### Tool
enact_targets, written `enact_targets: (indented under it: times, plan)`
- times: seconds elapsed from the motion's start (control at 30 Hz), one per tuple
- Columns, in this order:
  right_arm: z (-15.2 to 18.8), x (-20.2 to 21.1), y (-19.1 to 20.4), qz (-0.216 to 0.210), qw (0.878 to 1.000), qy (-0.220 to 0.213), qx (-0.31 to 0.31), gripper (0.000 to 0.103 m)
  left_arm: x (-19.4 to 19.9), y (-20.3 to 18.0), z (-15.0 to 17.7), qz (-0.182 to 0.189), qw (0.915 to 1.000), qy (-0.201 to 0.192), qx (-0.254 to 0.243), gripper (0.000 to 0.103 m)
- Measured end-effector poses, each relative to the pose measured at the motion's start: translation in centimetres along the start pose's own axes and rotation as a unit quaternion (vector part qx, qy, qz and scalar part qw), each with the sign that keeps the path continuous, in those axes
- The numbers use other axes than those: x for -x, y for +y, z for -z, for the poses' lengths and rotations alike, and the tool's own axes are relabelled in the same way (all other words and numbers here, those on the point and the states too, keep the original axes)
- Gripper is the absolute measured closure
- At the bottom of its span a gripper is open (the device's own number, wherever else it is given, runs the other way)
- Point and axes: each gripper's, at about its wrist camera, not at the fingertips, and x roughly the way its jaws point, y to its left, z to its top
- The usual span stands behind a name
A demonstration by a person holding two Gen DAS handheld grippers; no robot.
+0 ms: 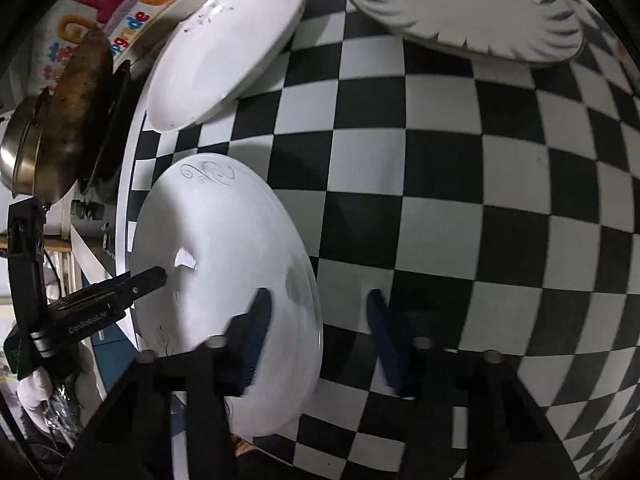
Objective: Organize plates and bowls
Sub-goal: 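Move both tools down to the rim of the white swirl-print plate, then close both tools on the swirl-print plate rim and lift it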
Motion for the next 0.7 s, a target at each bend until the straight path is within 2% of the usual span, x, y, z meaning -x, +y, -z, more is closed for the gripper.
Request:
enact_targets:
  times: [0.07,0.13,0.37,0.47,0.7]
  plan:
    - [-0.1,-0.3,0.2,0.003,1.000,-0.001,0.003,0.080,0.3,-0.3,0.2,-0.005,0.9999,-0.004,-0.010,0.064]
    - [0.1,-0.5,0.5,-0.010,1.000,0.008,0.004,0.087,0.6,-0.7,0.3,-0.007,0.9999,-0.006,-0.014,0.064]
    - [0.7,-0.6,1.2,0.001,1.000,0.008,0.018,0.087,1.4,-2.0,0.8,-0.016,0.9997,-0.005,-0.020,0.065]
    - [0.8,0.3,0.9,-0.004,1.000,0.006,0.020,0.087,3.1,-3.3,1.6,-0.014,0.9996,-0.009,-0.023,0.065]
    - [1.8,4.4,-1.7,-0.007,1.000,-0.015,0.012,0.087,6.5,-8.4,1.8,0.001,0.9986,-0.026,-0.045,0.065]
